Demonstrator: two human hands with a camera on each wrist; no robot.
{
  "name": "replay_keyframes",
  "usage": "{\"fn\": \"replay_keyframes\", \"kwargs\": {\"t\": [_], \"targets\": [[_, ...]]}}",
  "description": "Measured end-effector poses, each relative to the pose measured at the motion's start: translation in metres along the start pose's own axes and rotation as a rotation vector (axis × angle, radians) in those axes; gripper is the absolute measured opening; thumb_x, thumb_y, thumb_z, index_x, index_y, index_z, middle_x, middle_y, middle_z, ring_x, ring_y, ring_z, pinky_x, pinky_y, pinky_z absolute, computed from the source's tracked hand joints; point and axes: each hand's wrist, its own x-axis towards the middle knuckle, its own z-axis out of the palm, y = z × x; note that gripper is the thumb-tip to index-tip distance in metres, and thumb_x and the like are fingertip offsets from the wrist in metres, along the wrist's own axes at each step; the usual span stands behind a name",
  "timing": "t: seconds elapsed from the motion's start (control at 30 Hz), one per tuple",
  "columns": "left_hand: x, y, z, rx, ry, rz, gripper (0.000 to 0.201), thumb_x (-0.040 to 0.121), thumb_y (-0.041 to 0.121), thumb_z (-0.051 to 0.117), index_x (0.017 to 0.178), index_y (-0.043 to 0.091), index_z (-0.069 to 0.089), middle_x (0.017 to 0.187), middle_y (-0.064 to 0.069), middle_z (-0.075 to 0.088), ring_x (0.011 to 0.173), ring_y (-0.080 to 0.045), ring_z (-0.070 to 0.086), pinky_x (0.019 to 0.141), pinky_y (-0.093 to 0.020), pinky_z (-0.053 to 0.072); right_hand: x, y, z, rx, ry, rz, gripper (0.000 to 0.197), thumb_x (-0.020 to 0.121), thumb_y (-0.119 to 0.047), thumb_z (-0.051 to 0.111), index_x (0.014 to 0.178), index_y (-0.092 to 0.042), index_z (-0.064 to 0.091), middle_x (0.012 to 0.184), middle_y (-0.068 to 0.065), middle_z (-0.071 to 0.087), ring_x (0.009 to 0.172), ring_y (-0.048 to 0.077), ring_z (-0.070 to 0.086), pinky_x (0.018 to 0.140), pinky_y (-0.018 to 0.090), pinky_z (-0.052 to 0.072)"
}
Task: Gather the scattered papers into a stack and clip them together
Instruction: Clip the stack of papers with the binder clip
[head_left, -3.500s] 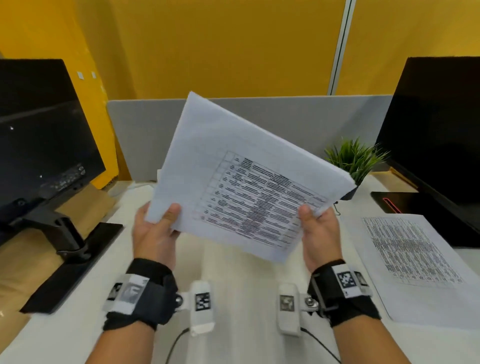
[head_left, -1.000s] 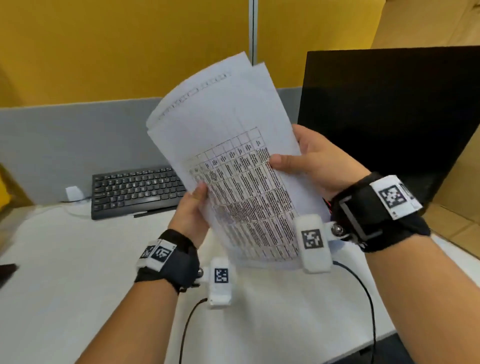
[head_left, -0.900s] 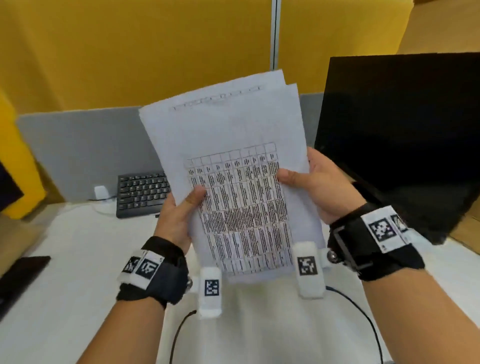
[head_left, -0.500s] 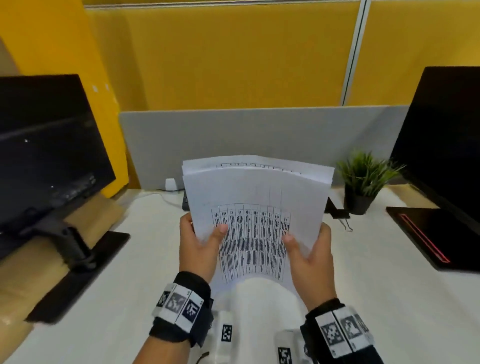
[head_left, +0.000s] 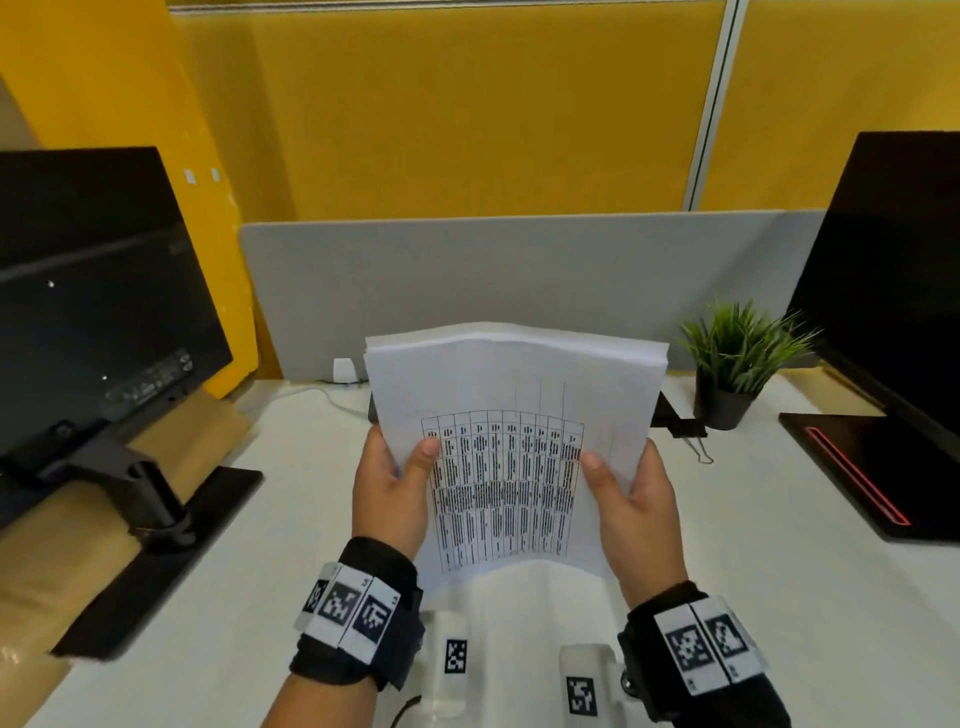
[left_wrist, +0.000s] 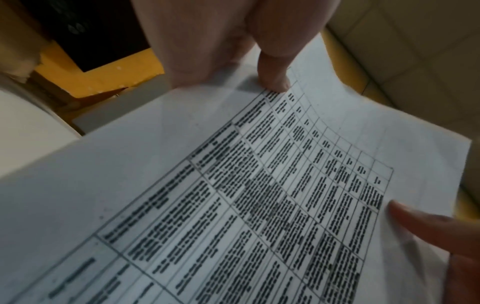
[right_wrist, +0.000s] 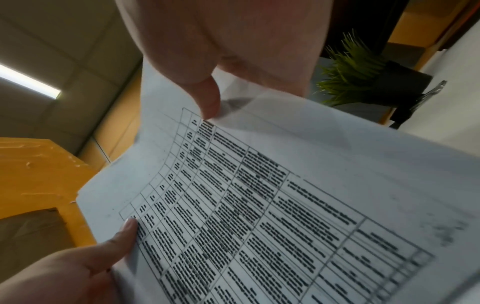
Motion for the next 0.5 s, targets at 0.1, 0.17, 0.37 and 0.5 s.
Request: {"fn": "replay_keyframes", "kwargs": {"t": [0.1,0.17,0.37,0.5], "targets": [[0.002,0.005,0.000,-0.015,-0.006,0.029,0.027,0.092,0.011,0.056,0.108,0.031,0.049,0.107,0.014,0.063,0.104,-0.005,0.059,0.091,-0.031,0.049,0.004,-0.001,-0.001,0.026,0.007,-0.029,0.029,0.090,-0.018,0.060,0.114,-0.033,0.054,0.116,-0.004,0.066,0.110,0.015,0.062,0.095,0.041,0.050],[0.003,0.004,-0.002,-0.056,-0.010,0.024,0.031,0.090,0.012,0.059,0.115,0.025,0.045,0.109,0.011,0.061,0.104,-0.006,0.059,0.087,-0.028,0.049,0.004,0.000,-0.003,0.052,-0.016,-0.025,0.034,0.082,-0.041,0.067,0.113,-0.039,0.054,0.116,-0.005,0.067,0.110,0.014,0.063,0.094,0.039,0.051],[-0.001,-0.007,-0.004,-0.041,-0.068,-0.025,0.030,0.090,0.015,0.058,0.117,0.027,0.051,0.118,0.008,0.064,0.114,-0.010,0.059,0.098,-0.032,0.047,0.004,0.016,-0.008,-0.038,-0.062,0.070,0.031,0.090,-0.018,0.062,0.115,-0.034,0.054,0.115,-0.002,0.067,0.110,0.019,0.063,0.097,0.051,0.049],[0.003,0.000,-0.006,-0.074,-0.049,-0.002,0.042,0.083,0.017,0.065,0.119,0.024,0.044,0.114,0.010,0.060,0.107,-0.008,0.058,0.093,-0.032,0.049,0.005,0.013,-0.009,0.014,-0.076,0.085,0.032,0.084,-0.022,0.067,0.111,-0.033,0.054,0.111,-0.004,0.069,0.106,0.016,0.065,0.096,0.048,0.050]]}}
